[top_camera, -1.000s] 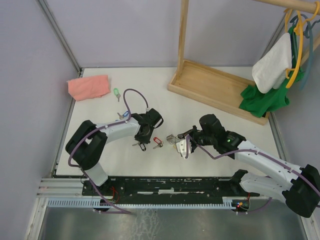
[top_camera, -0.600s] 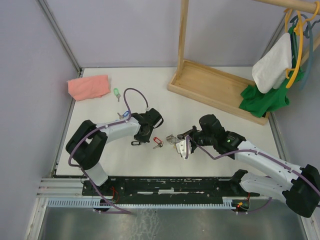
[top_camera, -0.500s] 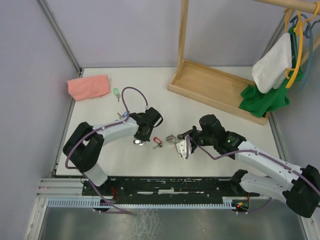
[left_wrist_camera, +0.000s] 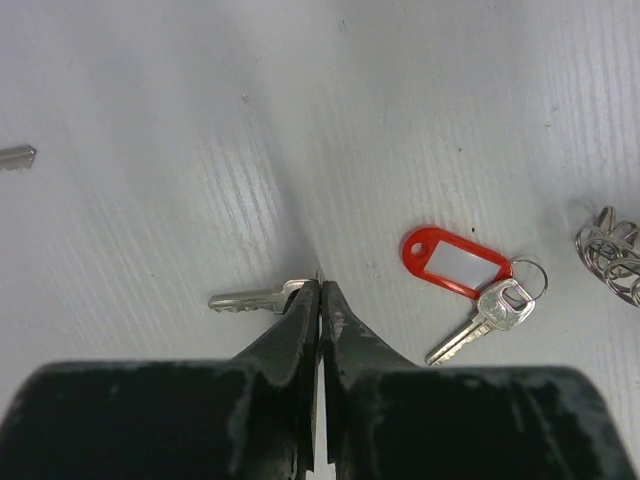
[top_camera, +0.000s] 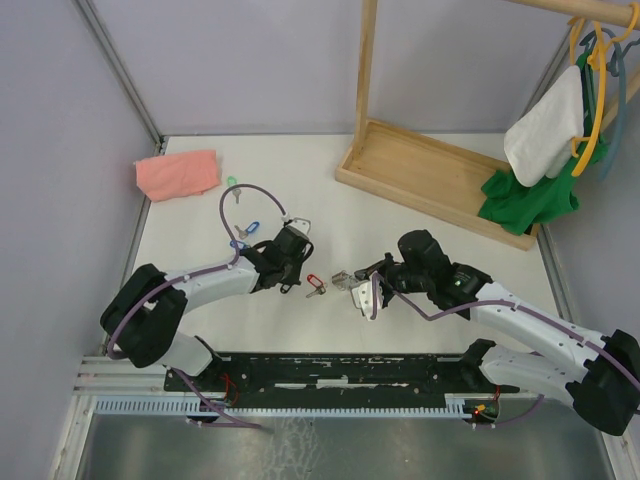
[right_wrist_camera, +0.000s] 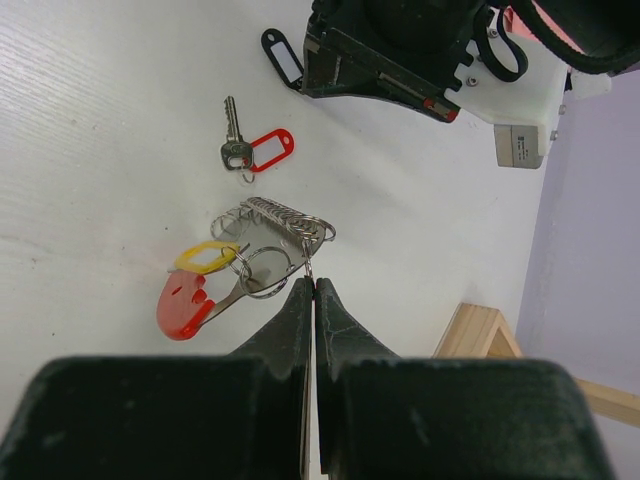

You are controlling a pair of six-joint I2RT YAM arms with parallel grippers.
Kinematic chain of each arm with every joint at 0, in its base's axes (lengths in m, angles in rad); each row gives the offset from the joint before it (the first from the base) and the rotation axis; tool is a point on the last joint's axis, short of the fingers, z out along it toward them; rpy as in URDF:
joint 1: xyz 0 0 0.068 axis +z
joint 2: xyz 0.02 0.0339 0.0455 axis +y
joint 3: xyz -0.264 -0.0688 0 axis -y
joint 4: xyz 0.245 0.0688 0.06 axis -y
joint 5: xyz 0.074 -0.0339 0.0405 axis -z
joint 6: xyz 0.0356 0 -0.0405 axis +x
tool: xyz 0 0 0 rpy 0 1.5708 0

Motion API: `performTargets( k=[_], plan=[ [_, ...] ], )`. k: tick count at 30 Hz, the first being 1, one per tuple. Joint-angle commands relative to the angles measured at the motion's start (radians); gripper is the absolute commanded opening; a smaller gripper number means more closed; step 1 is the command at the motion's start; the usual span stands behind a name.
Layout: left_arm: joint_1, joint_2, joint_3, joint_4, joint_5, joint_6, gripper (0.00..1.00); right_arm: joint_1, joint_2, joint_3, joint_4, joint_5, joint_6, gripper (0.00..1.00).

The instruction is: Put the keys on the keyring

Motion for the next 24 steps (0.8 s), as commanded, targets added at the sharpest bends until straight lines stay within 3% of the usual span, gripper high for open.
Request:
performTargets(
  k=[1, 8, 24],
  plan=[
    [0.001, 0.006, -0.016, 0.128, 0.014, -0.049, 0.09, 0.007, -0.015, 0.01, 0.011, -0.001, 0.005, 0.01],
    [0.001, 0.039, 0.059, -0.001, -0.016, -0.05, 0.21, 0.01, -0.017, 0.012, 0.004, 0.0, 0.005, 0.01],
    [0.0, 0.122, 0.19, -0.168, 0.01, -0.034, 0.28, 0.018, -0.022, 0.016, -0.007, 0.002, 0.005, 0.01]
  ],
)
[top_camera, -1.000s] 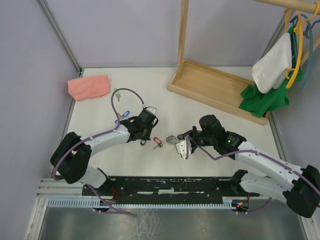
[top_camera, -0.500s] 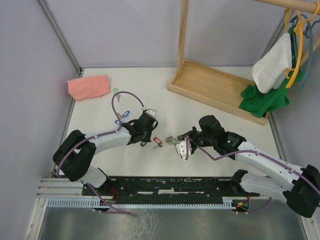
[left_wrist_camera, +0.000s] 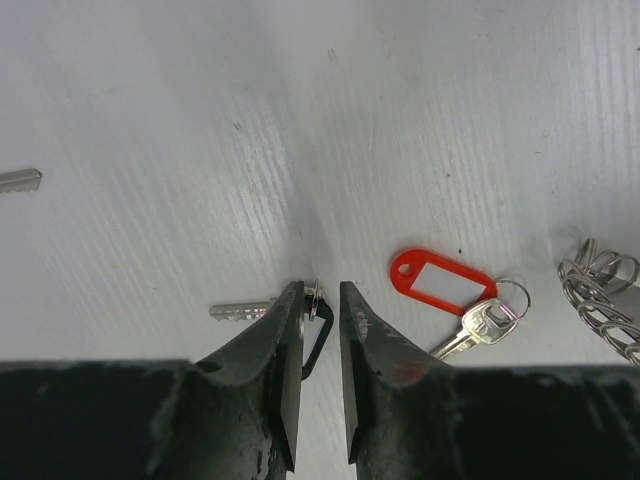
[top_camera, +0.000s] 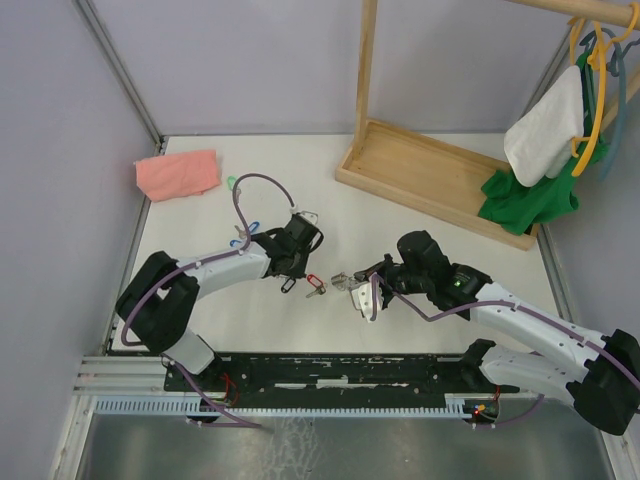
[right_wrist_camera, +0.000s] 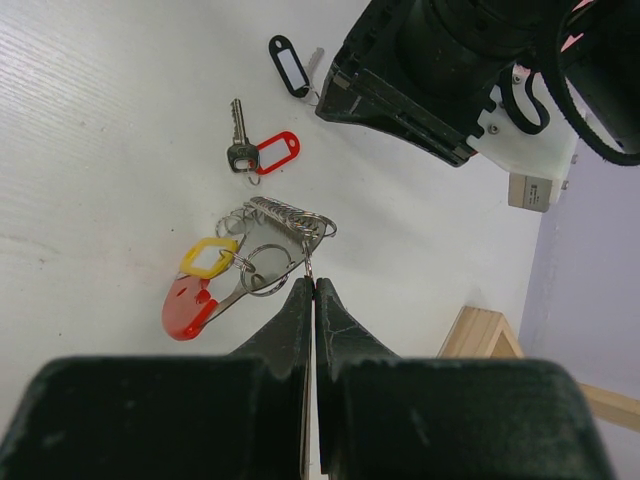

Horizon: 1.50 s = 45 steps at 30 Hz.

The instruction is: Put the keys on the keyring

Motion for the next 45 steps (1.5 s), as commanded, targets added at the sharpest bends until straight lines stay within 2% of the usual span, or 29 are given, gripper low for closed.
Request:
performTargets(
  k=[1, 18, 32, 38, 45],
  plan=[
    [0.0, 0.028, 0.045, -0.05, 0.011, -0.033, 0.27, 0.008, -0.021, 0.016, 0.001, 0.002, 0.006, 0.01],
    [0.001, 0.095, 0.113, -0.093, 0.015, 0.006, 0.21, 0.014, -0.024, 0.017, -0.005, 0.009, 0.005, 0.01],
    [0.0, 0.118, 0.146, -0.164, 0.01, 0.01, 0.2, 0.017, -0.033, 0.019, -0.01, 0.014, 0.003, 0.01],
    [-0.003, 0.102, 0.169, -0.202, 0.027, 0.024, 0.31, 0.019, -0.034, 0.019, -0.01, 0.016, 0.001, 0.01],
    [-0.028, 0.137, 0.206, -0.245, -0.008, 0.048, 0.32, 0.021, -0.032, 0.019, -0.011, 0.015, 0.002, 0.01]
  ],
)
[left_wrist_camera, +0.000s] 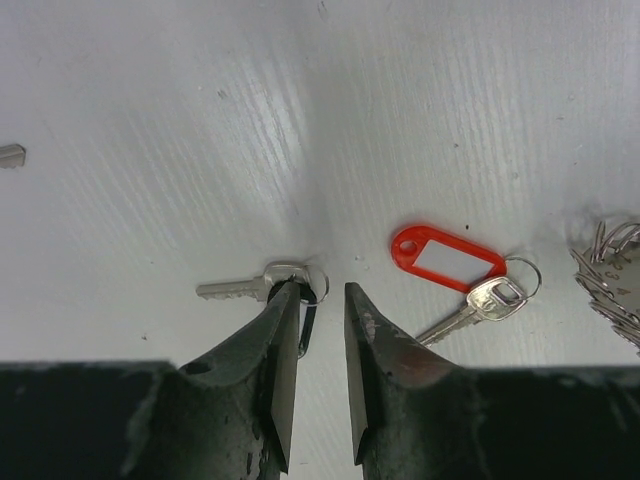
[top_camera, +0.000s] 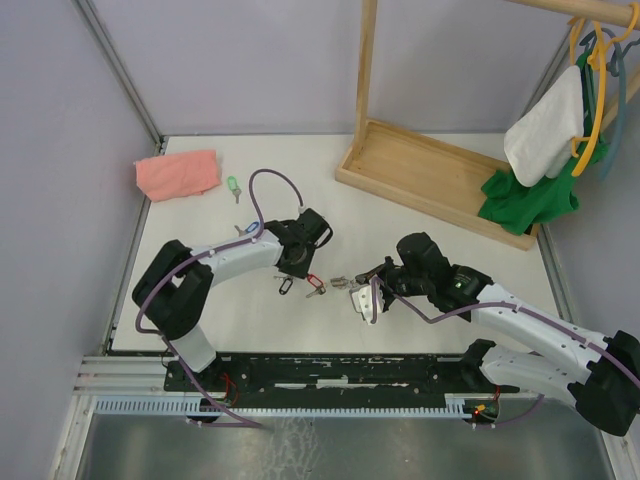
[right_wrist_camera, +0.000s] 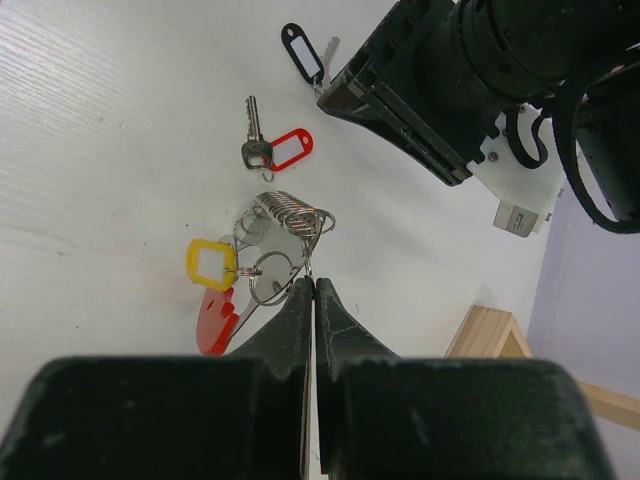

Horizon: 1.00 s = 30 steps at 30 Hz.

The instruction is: Put the keys on the keyring

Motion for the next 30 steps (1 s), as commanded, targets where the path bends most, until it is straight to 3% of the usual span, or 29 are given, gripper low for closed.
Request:
performTargets(
  k=[1, 20, 26, 30],
  plan=[
    [-0.026, 0.038, 0.065, -0.038, -0.039, 0.049, 0.31, 0.007, -0.022, 0.021, 0.02, 0.004, 0.002, 0.01],
    [-0.07, 0.132, 0.116, -0.096, -0.171, 0.084, 0.27, 0.01, -0.021, 0.02, 0.015, 0.007, 0.003, 0.01],
    [-0.07, 0.133, 0.118, -0.098, -0.2, 0.09, 0.18, 0.011, -0.021, 0.02, 0.015, 0.007, 0.003, 0.01],
    [-0.069, 0.106, 0.114, -0.098, -0.222, 0.085, 0.07, 0.012, -0.023, 0.02, 0.015, 0.007, 0.002, 0.01]
  ],
)
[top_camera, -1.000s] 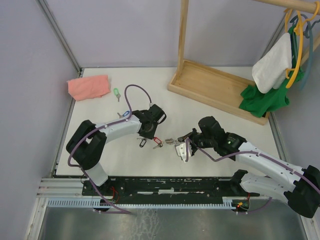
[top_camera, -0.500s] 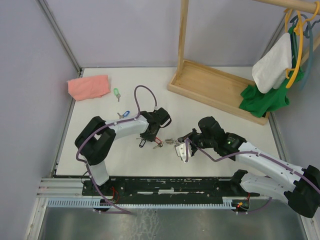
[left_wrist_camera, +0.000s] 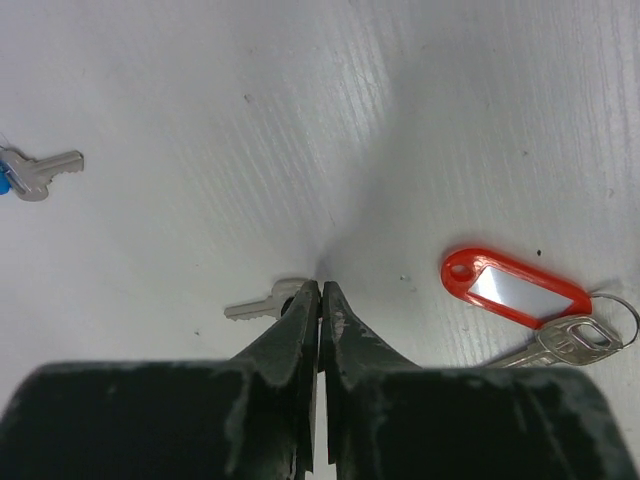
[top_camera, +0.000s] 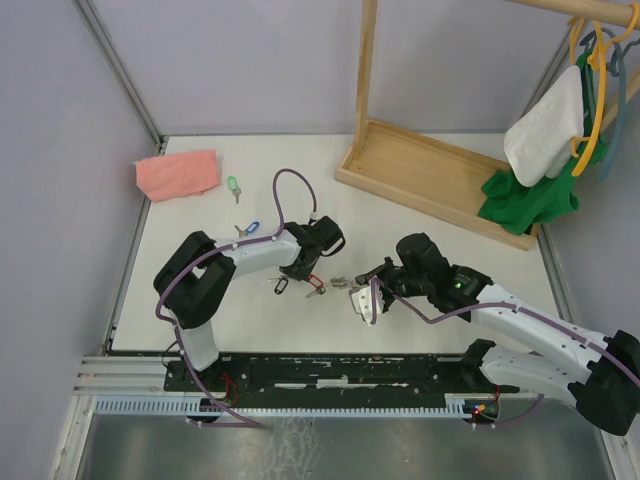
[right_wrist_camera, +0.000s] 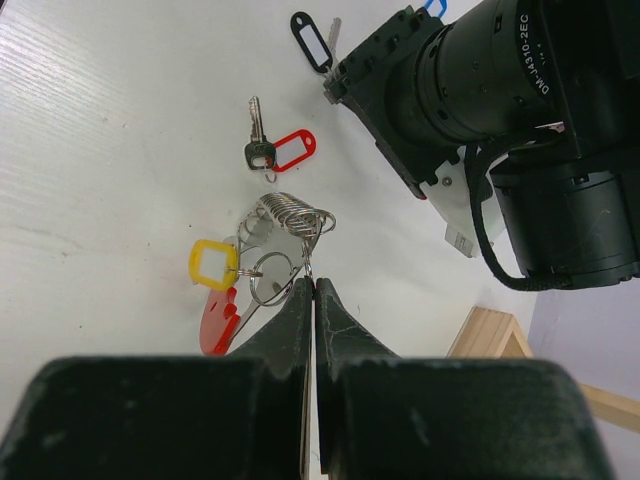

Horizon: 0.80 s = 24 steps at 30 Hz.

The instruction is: Put the keys on the keyring

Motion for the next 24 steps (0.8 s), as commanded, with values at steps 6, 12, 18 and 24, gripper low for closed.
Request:
performTargets(
  k=[6, 12, 18, 24],
  plan=[
    [0.002, -0.076, -0.012, 0.065, -0.01, 0.004, 0.03, 0.006, -0.025, 0.022, 0.016, 0.005, 0.002, 0.01],
    [0.023, -0.197, -0.108, 0.197, 0.065, -0.023, 0.03, 0.007, -0.027, 0.023, 0.014, 0.004, 0.004, 0.01],
    [0.049, -0.323, -0.299, 0.465, 0.145, -0.041, 0.03, 0.011, -0.021, 0.025, 0.013, -0.009, 0.004, 0.01],
    [0.051, -0.376, -0.449, 0.71, 0.145, -0.073, 0.03, 0.015, -0.018, 0.025, 0.011, -0.011, 0.008, 0.01]
  ],
)
